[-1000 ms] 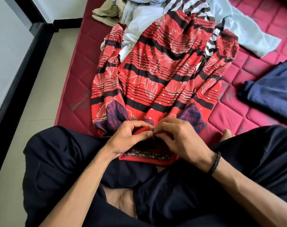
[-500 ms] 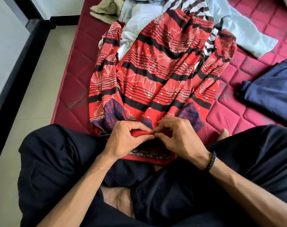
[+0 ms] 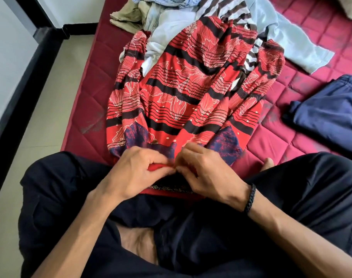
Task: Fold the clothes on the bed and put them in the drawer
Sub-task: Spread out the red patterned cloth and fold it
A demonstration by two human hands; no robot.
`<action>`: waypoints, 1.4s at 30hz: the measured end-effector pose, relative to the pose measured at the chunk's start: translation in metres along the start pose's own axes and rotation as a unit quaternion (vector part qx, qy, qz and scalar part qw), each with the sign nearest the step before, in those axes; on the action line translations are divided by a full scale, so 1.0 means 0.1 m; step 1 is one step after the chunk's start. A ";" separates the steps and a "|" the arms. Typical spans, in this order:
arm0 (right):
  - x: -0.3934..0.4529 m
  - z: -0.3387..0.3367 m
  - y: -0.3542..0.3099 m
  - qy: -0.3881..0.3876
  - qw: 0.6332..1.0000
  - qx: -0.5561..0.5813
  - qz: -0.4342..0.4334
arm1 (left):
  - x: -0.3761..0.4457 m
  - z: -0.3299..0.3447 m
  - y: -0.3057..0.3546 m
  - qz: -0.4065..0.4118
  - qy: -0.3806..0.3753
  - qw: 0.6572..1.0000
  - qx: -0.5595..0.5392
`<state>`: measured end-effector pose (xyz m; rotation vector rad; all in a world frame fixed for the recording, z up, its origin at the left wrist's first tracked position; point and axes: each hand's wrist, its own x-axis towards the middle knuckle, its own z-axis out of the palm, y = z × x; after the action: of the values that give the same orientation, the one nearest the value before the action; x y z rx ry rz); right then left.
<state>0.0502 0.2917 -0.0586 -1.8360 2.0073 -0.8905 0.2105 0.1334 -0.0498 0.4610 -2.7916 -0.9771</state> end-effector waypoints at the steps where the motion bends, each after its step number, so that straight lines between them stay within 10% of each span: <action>1: -0.01 -0.01 0.02 -0.067 0.997 0.024 0.011 | -0.07 -0.01 0.00 0.001 -0.046 0.996 0.073; 5: -0.13 -0.06 0.16 -0.276 0.950 0.032 0.142 | -0.26 0.05 0.06 -0.088 -0.212 0.961 0.155; 12: -0.17 0.07 0.36 -0.172 0.950 -0.119 0.233 | 0.28 0.32 0.35 -0.224 -0.023 0.960 0.166; 25: 0.21 0.29 0.30 -0.106 0.992 -0.037 0.056 | 0.11 0.47 0.06 -0.362 0.019 0.932 0.018; 42: 0.16 0.54 0.13 -0.096 0.944 0.042 0.313 | 0.15 0.32 -0.10 -0.396 -0.043 0.873 -0.283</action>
<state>0.0685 0.2628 -0.1051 -1.0663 2.1752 -0.5663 0.1911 0.1397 -0.0807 1.5270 -2.1626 -1.9067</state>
